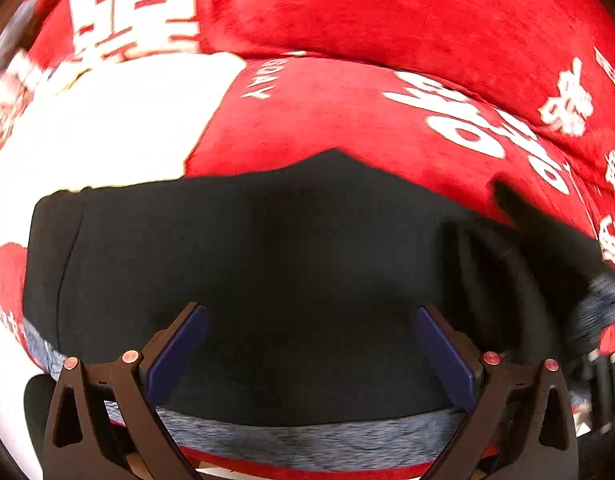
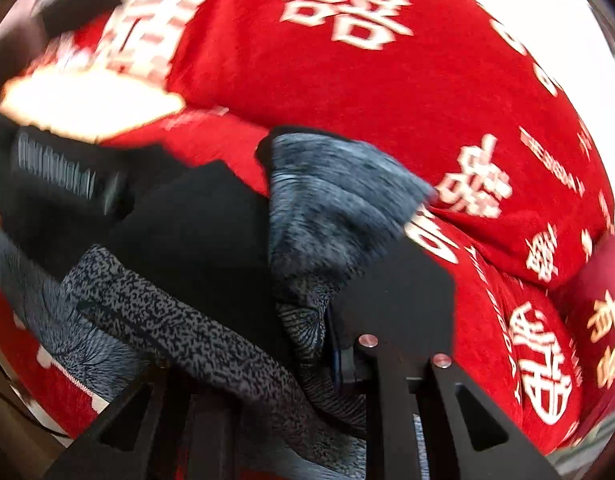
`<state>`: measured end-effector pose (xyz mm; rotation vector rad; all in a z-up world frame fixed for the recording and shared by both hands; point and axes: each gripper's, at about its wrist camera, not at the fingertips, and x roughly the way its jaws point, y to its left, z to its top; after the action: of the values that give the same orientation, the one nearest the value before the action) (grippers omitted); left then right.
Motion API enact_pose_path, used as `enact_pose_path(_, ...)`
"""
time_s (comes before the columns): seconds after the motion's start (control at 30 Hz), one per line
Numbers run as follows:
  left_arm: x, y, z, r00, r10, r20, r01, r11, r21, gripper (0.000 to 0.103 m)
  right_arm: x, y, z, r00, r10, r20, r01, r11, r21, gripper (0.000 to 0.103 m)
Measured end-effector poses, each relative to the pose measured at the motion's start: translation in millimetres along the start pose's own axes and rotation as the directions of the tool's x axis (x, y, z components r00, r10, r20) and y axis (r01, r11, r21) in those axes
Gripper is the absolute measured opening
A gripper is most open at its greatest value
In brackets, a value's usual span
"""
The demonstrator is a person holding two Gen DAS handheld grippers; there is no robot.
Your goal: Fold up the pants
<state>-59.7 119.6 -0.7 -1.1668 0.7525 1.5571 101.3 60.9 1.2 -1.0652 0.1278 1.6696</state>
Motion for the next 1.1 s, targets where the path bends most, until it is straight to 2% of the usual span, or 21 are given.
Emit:
enact_pose_path(0.13, 3.7, 22.3, -3.7, 1.000, -0.027, -0.013, 0.026, 0.998, -0.053, 0.103, 4.0, 38.6, -4.2, 0.998, -0.070, 0.006, 0.071, 0.988, -0.139, 0.022)
enact_pose_path(0.27, -1.3, 23.1, -1.9, 0.998, -0.069, -0.003, 0.068, 0.995, -0.073, 0.103, 0.3, 52.7, -7.6, 0.991, -0.132, 0.024, 0.134, 0.967, -0.215, 0.022)
enact_pose_path(0.43, -15.4, 9.2, 11.0, 0.993, -0.109, 0.035, 0.111, 0.993, -0.048, 0.103, -9.7, 75.4, -14.8, 0.976, -0.207, 0.067, 0.218, 0.918, -0.333, 0.032)
enact_pose_path(0.47, -17.7, 5.6, 13.1, 0.993, -0.112, 0.041, 0.114, 0.993, -0.036, 0.103, -12.8, 78.9, -15.1, 0.975, -0.210, 0.074, 0.222, 0.914, -0.339, 0.036)
enact_pose_path(0.53, -20.6, -3.8, 17.4, 0.993, -0.107, 0.050, 0.107, 0.994, 0.001, 0.103, -22.6, 82.7, -16.1, 0.974, -0.206, 0.089, 0.224, 0.911, -0.346, 0.055)
enact_pose_path(0.6, -18.9, -12.4, 18.9, 0.995, -0.087, 0.042, 0.085, 0.995, 0.049, 0.103, -36.4, 83.6, -18.2, 0.975, -0.195, 0.105, 0.220, 0.913, -0.344, 0.068)
enact_pose_path(0.7, -14.6, -18.7, 18.8, 0.996, -0.086, 0.021, 0.084, 0.993, 0.089, 0.103, -63.1, 75.4, -23.3, 0.992, -0.081, 0.094, 0.107, 0.942, -0.317, 0.080)
enact_pose_path(0.73, -13.7, -19.4, 18.8, 0.995, -0.096, 0.012, 0.094, 0.991, 0.095, 0.103, -71.8, 70.9, -25.3, 0.995, -0.047, 0.093, 0.074, 0.948, -0.309, 0.080)
enact_pose_path(0.77, -13.5, -19.4, 18.6, 0.995, -0.097, 0.007, 0.096, 0.991, 0.094, 0.103, -80.5, 62.6, -26.5, 0.996, -0.005, 0.088, 0.031, 0.956, -0.291, 0.080)
enact_pose_path(0.83, -13.5, -21.9, 14.4, 0.994, -0.105, -0.006, 0.105, 0.989, 0.100, 0.103, -95.2, 31.9, -27.5, 0.994, 0.083, 0.072, -0.070, 0.982, -0.177, 0.080)
enact_pose_path(0.9, -10.7, -29.7, 9.9, 0.995, -0.103, -0.017, 0.104, 0.986, 0.129, 0.103, -95.4, -13.7, -26.5, 0.991, 0.123, 0.053, -0.123, 0.992, -0.003, 0.081)
enact_pose_path(0.97, -4.7, -41.8, 2.8, 0.997, -0.075, -0.027, 0.078, 0.982, 0.170, 0.103, -82.0, -52.9, -29.9, 0.995, 0.102, 0.019, -0.104, 0.981, 0.161, 0.082)
enact_pose_path(1.03, 2.5, -50.2, -5.5, 0.998, -0.042, -0.039, 0.049, 0.978, 0.203, 0.103, -55.7, -91.9, -37.4, 0.996, 0.056, -0.065, -0.032, 0.946, 0.322, 0.082)
enact_pose_path(1.1, 5.8, -54.5, -12.1, 0.998, -0.033, -0.045, 0.042, 0.974, 0.221, 0.103, -34.2, -111.5, -44.4, 0.991, 0.062, -0.120, -0.007, 0.909, 0.416, 0.082)
